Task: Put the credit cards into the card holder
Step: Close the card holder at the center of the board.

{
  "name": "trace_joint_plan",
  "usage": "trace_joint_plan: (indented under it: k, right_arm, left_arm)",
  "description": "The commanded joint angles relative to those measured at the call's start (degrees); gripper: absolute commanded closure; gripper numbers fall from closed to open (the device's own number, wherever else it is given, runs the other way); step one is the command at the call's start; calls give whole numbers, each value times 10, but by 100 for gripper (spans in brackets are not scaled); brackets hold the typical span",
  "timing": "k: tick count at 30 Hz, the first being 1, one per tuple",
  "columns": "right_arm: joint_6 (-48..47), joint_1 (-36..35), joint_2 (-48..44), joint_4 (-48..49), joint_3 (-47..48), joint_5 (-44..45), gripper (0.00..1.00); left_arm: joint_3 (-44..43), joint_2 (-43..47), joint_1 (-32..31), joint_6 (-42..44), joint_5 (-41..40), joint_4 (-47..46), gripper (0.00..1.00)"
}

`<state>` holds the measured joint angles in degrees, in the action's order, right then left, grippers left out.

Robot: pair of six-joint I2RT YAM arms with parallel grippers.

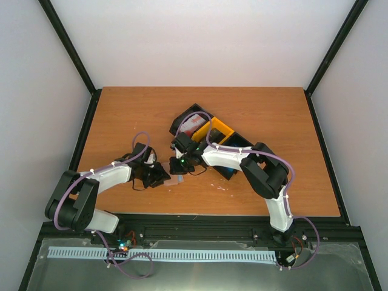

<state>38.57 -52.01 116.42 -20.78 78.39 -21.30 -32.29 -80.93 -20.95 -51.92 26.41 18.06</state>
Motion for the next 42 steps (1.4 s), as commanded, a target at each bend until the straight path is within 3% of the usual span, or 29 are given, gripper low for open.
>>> trace_joint_plan:
  k: [1,27,34,38,42]
  right_arm:
    - [-5,-6,21,-4,6,-11,97]
    - [39,1,68,-56,24,18,97]
    - [23,3,40,-39,36,-4,97]
    - [2,4,-3,-48,81,-5,85]
    - [-10,6,-52,-95,94,63,68]
  left_arm:
    - [27,-28,-1,-4,-45,23,69]
    - [33,-28,-1,-7,-50,22,70]
    - [25,-19,-1,-3,-48,32,68]
    - [-4,17,-1,10,-58,59,58]
    - [-31,53,-1,20,-76,86,44]
